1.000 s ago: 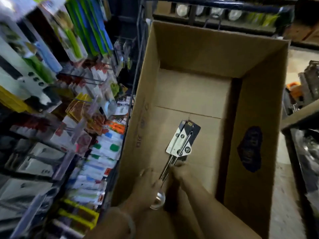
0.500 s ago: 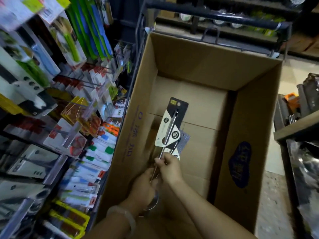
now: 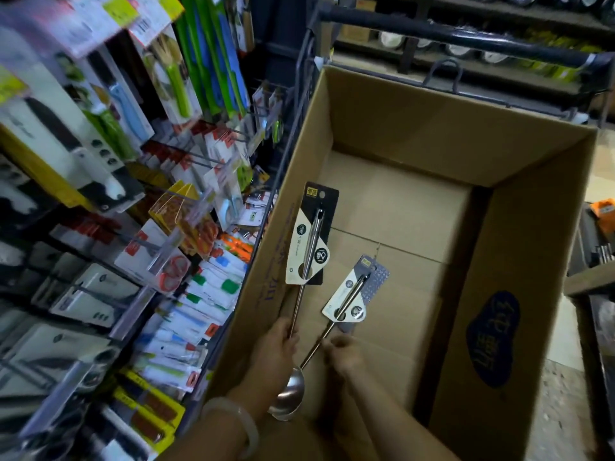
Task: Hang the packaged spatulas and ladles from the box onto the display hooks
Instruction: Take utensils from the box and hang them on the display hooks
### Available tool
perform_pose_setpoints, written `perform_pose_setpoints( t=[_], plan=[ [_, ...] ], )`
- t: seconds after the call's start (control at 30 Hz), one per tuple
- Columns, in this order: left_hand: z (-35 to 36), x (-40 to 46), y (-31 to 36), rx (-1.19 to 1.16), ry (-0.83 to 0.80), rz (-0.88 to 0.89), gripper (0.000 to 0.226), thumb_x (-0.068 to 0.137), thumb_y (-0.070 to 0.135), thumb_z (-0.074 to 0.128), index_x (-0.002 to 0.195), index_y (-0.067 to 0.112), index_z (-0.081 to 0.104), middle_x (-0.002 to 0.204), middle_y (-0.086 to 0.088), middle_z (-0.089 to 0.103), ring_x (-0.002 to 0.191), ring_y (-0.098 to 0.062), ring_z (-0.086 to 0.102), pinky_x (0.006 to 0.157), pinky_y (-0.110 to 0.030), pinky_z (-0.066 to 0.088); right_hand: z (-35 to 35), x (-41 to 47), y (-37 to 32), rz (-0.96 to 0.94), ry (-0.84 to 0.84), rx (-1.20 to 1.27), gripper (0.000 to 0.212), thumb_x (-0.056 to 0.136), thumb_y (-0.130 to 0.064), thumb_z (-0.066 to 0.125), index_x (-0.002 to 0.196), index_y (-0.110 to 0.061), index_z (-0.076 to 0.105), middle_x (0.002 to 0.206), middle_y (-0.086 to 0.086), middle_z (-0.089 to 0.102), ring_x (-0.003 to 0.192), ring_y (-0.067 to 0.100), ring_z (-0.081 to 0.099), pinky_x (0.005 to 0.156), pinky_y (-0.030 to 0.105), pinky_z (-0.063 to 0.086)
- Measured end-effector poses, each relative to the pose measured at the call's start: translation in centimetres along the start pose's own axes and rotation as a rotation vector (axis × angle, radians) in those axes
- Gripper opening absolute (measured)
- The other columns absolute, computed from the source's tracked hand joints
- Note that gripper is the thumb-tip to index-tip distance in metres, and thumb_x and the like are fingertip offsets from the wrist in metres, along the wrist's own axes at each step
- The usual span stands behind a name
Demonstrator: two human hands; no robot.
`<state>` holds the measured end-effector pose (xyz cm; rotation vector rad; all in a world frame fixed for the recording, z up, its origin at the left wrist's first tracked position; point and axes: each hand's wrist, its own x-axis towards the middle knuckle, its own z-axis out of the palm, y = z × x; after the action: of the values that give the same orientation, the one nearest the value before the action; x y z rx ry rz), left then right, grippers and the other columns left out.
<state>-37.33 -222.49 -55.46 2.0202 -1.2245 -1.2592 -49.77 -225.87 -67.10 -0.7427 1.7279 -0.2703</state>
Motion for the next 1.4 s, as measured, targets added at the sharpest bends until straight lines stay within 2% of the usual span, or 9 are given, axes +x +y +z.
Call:
perform_pose_setpoints(
  t=[0.2, 0.4, 0.63, 0.77, 0.93, 1.03, 1.13, 1.27, 1.4],
  plan=[
    [-0.6, 1.0, -0.2, 0.009, -0.005, -0.009, 0.013, 0.091, 0.003, 0.046, 0.096, 0.012, 0.053, 0.089, -0.003, 0.059, 0.085, -0.017, 0.055, 0.065, -0.020, 0.040, 2.8, 0.7, -0.7, 0.008, 0.177, -0.053, 0.020, 0.084, -0.025, 0.065, 0.084, -0.005, 0.067, 0.099, 0.017, 0.070, 0.095, 0.032, 0.065, 0.077, 0.032, 0.047],
    [-0.4, 0.2, -0.4, -0.017, 0.008, -0.028, 0.020, 0.093, 0.003, 0.043, 0.109, 0.005, 0.054, 0.095, -0.003, 0.060, 0.091, -0.015, 0.059, 0.080, -0.027, 0.046, 3.2, 0.0, -0.2, -0.005, 0.230, 0.039, 0.022, 0.088, -0.024, 0.057, 0.072, -0.011, 0.051, 0.087, 0.018, 0.064, 0.088, 0.034, 0.063, 0.080, 0.038, 0.048],
    [-2.1, -1.9, 1.8, -0.003, 0.086, 0.077, 0.022, 0.093, 0.003, 0.043, 0.104, 0.021, 0.048, 0.079, 0.012, 0.054, 0.074, -0.001, 0.054, 0.061, -0.008, 0.041, -3.0, -4.1, -3.9, -0.335, 0.256, 0.187, 0.022, 0.090, -0.005, 0.054, 0.076, -0.017, 0.042, 0.068, 0.006, 0.052, 0.067, 0.023, 0.049, 0.069, 0.034, 0.041],
    [-3.8, -4.0, 4.3, -0.056, 0.139, 0.159, 0.033, 0.091, 0.004, 0.043, 0.119, 0.021, 0.048, 0.090, 0.006, 0.057, 0.093, -0.021, 0.062, 0.086, -0.032, 0.050, -5.9, -7.9, -8.6, -0.547, 0.173, 0.197, 0.022, 0.094, -0.004, 0.048, 0.080, -0.022, 0.045, 0.069, 0.005, 0.048, 0.063, 0.026, 0.052, 0.054, 0.025, 0.048],
    [-7.9, -8.5, 5.5, -0.173, 0.269, 0.260, 0.026, 0.091, 0.003, 0.038, 0.097, 0.028, 0.043, 0.081, -0.001, 0.058, 0.087, -0.026, 0.064, 0.076, -0.028, 0.049, -5.2, -16.3, -14.3, -0.888, 0.082, -0.003, 0.027, 0.094, -0.012, 0.049, 0.081, -0.036, 0.045, 0.068, 0.000, 0.048, 0.071, 0.040, 0.064, 0.058, 0.032, 0.044],
    [-11.4, -13.1, 3.7, -0.255, 0.395, 0.270, 0.029, 0.092, 0.004, 0.037, 0.083, 0.031, 0.042, 0.081, -0.006, 0.054, 0.080, -0.024, 0.060, 0.068, -0.024, 0.048, -2.1, -23.0, -15.3, -1.065, -0.026, -0.091, 0.015, 0.094, -0.011, 0.048, 0.095, -0.026, 0.047, 0.069, -0.001, 0.051, 0.060, 0.020, 0.060, 0.058, 0.032, 0.045],
    [-15.2, -19.8, 0.2, -0.363, 0.534, 0.260, 0.033, 0.094, 0.002, 0.036, 0.091, 0.035, 0.042, 0.082, -0.011, 0.047, 0.079, -0.025, 0.053, 0.073, -0.037, 0.053, 2.7, -30.2, -13.8, -1.249, -0.102, -0.224, 0.010, 0.093, -0.010, 0.050, 0.102, -0.015, 0.048, 0.072, -0.001, 0.052, 0.068, 0.023, 0.057, 0.070, 0.031, 0.046],
    [-19.2, -32.4, -6.7, -0.368, 0.802, 0.224, 0.034, 0.093, -0.004, 0.035, 0.093, 0.030, 0.041, 0.083, -0.015, 0.046, 0.075, -0.024, 0.048, 0.071, -0.011, 0.047, 10.5, -41.2, -8.4, -1.343, -0.355, -0.364, 0.013, 0.096, -0.009, 0.046, 0.109, -0.010, 0.046, 0.068, -0.002, 0.047, 0.053, -0.001, 0.056, 0.050, 0.002, 0.037],
    [-21.4, -47.2, -14.2, -0.351, 1.064, 0.086, 0.033, 0.091, -0.001, 0.038, 0.092, 0.032, 0.041, 0.071, -0.004, 0.054, 0.072, -0.026, 0.058, 0.080, -0.038, 0.052, 18.1, -52.5, -0.6, -1.417, -0.643, -0.390, 0.018, 0.094, 0.000, 0.045, 0.112, 0.003, 0.048, 0.070, 0.008, 0.049, 0.045, -0.004, 0.052, 0.052, -0.002, 0.037]
  ],
)
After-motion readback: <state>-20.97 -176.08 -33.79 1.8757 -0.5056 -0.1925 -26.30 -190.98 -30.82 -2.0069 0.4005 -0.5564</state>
